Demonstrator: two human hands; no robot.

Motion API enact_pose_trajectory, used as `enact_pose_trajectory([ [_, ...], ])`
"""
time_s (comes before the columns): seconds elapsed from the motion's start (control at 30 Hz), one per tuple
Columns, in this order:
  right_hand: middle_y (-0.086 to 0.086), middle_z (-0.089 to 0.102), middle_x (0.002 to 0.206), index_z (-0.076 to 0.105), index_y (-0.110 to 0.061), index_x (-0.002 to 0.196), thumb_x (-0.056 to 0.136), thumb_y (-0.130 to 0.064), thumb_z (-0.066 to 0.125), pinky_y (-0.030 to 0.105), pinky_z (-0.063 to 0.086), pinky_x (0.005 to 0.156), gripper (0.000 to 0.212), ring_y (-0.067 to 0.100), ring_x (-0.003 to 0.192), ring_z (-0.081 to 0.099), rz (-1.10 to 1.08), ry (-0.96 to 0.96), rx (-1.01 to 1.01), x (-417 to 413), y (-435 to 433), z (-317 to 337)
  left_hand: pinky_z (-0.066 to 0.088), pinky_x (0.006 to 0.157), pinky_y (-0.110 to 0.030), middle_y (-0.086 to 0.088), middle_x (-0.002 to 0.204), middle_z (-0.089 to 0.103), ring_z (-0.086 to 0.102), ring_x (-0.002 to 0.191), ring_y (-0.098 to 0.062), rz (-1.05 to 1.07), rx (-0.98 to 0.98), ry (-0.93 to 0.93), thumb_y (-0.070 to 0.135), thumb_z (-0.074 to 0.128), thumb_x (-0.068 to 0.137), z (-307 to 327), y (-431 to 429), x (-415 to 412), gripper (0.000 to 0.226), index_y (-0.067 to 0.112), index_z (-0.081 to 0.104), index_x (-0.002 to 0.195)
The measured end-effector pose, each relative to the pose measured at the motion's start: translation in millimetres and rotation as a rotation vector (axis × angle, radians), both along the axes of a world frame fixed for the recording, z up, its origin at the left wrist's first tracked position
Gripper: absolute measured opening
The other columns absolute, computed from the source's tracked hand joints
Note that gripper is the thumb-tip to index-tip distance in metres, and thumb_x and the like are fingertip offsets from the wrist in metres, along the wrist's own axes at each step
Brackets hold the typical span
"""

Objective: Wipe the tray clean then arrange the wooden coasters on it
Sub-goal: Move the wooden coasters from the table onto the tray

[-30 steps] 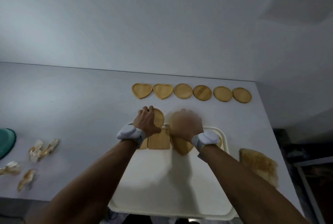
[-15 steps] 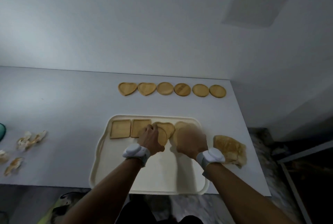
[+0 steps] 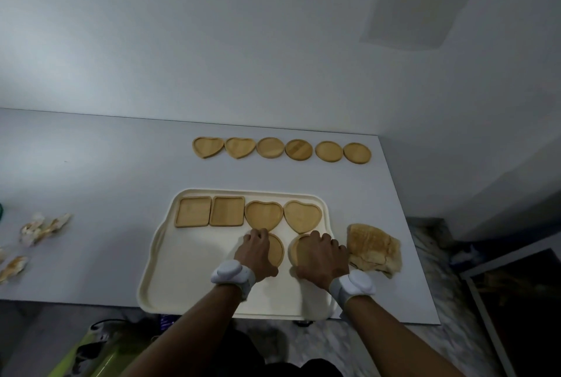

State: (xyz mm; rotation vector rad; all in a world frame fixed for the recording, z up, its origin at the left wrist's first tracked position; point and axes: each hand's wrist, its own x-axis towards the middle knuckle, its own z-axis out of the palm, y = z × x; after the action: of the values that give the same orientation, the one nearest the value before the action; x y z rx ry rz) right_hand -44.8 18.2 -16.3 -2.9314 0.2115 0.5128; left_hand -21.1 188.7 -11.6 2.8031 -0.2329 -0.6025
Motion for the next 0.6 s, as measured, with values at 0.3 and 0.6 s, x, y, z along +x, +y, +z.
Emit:
enact_pose_trajectory([
  [0.3, 0.009, 0.055, 0.120, 0.043, -0.017, 0.120, 0.055, -0.063, 0.067, 0.044, 0.039, 0.091, 0.083, 0.033, 0.111, 0.055, 0.023, -0.005, 0.005, 0.0, -1.6, -7.6, 0.045, 0.094, -0.038, -0.017, 0.132, 0.046, 0.047, 0.120, -0.036, 0.003, 0.021, -0.007, 0.036, 0.079, 0.064, -6.5, -5.3, -6.6, 0.093, 0.004, 0.033, 0.138],
  [0.6, 0.009, 0.058, 0.117, 0.048, -0.016, 0.115, 0.058, -0.054, 0.067, 0.046, 0.039, 0.088, 0.070, 0.033, 0.109, 0.055, 0.053, -0.022, -0.008, 0.6, -2.2, -6.1, 0.044, 0.097, -0.039, -0.016, 0.135, 0.045, 0.046, 0.123, -0.034, 0.008, -0.005, 0.015, 0.043, 0.079, 0.066, -6.1, -5.2, -2.7, 0.094, 0.006, 0.032, 0.139],
])
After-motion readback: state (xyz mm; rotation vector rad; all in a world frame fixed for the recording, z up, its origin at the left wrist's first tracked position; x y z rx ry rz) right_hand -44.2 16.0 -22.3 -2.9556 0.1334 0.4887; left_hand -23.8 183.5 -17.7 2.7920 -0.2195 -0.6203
